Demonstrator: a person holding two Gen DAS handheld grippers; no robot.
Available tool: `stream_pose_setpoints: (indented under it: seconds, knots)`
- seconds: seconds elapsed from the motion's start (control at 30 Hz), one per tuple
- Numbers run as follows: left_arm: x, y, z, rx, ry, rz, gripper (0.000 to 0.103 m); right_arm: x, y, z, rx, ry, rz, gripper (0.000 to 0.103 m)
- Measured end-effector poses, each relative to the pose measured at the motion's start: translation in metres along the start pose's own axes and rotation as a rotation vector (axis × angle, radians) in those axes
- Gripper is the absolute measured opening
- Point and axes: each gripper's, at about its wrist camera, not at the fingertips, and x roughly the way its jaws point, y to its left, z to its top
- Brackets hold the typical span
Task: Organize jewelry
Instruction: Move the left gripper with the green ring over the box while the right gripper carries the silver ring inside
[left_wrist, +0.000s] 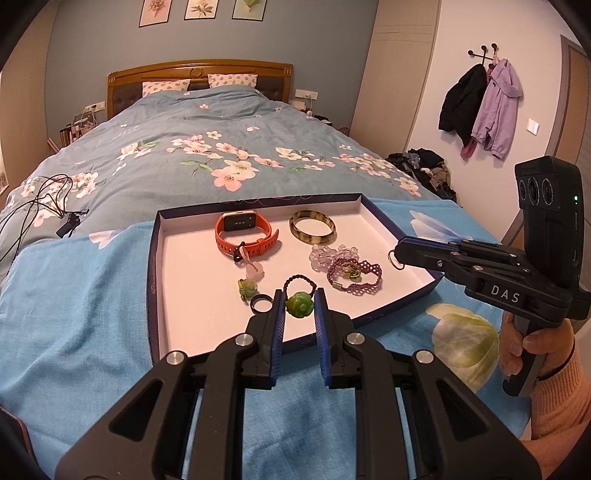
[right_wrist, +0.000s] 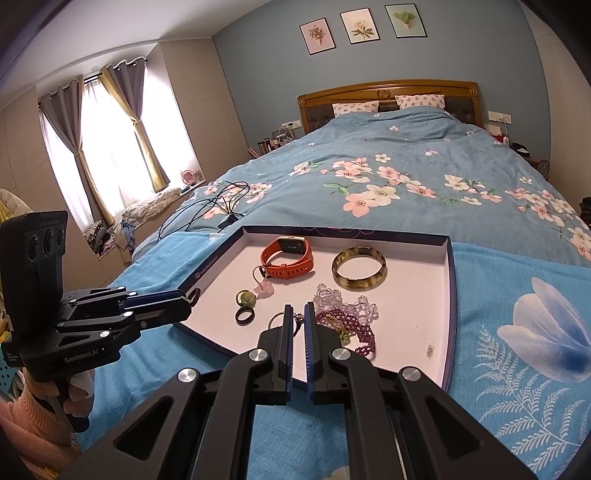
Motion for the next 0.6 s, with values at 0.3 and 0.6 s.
stream_pose_setpoints:
  seconds: [0.3, 0.6]
  knots:
    - [0.0057, 0.0025, 0.0012, -0.005, 0.006, 0.001, 0.016, 0.0016, 0.0002, 0.0008, -0.002, 0.003, -0.006, 0.004]
    - [0.0062, 0.0024, 0.0016, -0.005, 0.006, 0.003, 0.016, 0.0050, -0.0031, 0.0027, 0.000, 0.006, -0.012, 0.004]
